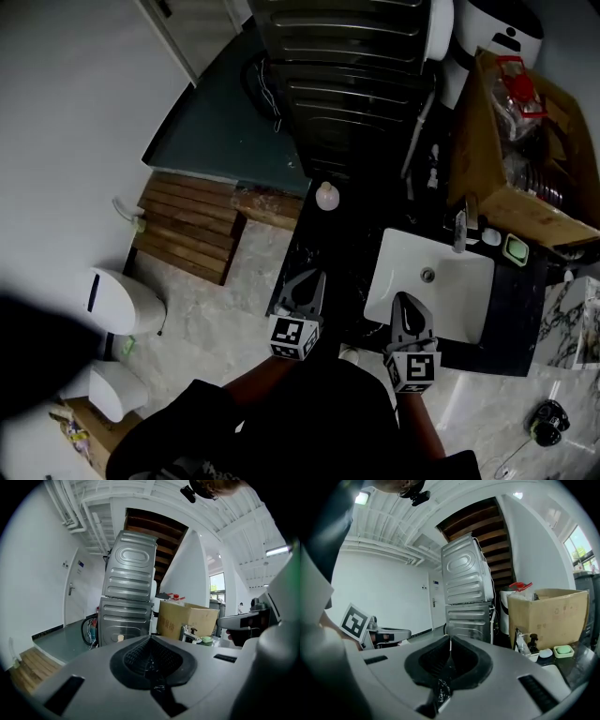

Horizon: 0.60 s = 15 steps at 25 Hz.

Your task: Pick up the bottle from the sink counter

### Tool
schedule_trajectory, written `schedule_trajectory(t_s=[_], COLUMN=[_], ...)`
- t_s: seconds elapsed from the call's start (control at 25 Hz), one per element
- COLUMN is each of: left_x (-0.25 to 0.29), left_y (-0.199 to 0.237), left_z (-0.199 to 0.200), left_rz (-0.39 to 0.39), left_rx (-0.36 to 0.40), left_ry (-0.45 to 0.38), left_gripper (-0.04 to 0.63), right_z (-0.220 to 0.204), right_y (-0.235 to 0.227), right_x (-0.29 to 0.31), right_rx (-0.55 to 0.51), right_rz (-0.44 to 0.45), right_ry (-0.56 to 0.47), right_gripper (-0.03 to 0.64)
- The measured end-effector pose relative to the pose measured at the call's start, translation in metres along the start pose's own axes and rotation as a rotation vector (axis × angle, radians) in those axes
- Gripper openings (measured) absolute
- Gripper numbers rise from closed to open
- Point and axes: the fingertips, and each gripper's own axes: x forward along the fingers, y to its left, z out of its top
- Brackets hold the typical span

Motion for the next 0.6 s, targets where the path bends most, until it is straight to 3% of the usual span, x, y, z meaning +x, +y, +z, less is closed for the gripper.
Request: schedule_trajectory(t_s=[0.36,0.6], left_x=[0.06,0.1], left_y=[0.054,0.08], left_z=[0.001,-0.005], left_rz=[0.026,0.015], left_rx=[-0.029,-0.031], left_ry=[-0.006,0.025], left_gripper=[0.015,0.015], right_z=[0.003,0.007], right_y=[0.005,-0.003], right_x=[0.087,0.131], right_rx=[0.036,-0.051], right_rz=[0.064,0.028], right_ry=[0.046,0.046], right_gripper=[0.038,0.038])
